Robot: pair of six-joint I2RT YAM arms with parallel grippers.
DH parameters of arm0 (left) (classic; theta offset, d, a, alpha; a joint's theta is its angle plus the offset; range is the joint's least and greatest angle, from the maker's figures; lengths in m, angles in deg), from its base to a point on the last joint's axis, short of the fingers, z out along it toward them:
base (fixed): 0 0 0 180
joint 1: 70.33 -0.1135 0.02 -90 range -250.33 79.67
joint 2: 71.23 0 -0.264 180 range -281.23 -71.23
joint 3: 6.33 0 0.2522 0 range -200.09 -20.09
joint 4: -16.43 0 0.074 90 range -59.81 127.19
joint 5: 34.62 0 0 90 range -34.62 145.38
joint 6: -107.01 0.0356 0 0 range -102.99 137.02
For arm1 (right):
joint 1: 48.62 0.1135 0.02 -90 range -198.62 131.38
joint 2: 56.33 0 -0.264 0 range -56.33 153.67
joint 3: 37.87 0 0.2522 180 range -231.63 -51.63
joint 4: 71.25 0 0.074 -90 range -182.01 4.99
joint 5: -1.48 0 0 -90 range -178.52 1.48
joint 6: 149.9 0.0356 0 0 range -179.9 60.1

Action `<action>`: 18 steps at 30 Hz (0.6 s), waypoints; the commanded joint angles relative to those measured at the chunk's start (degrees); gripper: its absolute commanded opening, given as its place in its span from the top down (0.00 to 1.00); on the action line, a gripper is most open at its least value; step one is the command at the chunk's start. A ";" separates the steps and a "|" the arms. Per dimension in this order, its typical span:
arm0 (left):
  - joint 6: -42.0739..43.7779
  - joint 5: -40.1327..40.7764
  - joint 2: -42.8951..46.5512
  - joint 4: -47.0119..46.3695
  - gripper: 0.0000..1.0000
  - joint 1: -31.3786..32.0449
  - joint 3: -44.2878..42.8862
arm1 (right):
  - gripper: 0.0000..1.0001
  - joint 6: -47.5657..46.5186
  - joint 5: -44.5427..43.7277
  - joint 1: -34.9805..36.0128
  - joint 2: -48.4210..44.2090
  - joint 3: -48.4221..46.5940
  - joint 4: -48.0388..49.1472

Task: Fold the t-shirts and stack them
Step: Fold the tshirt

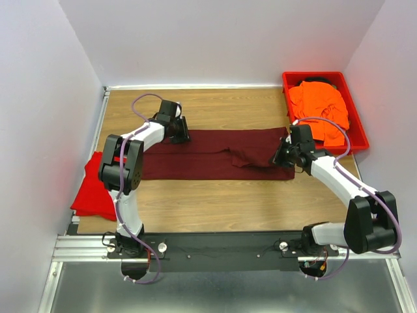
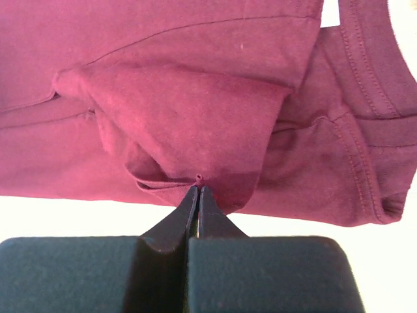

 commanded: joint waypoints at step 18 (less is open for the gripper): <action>1.74 -7.50 -0.22 -4.08 0.55 22.52 -3.02 | 0.96 -0.81 -5.82 0.14 1.44 -3.22 -1.74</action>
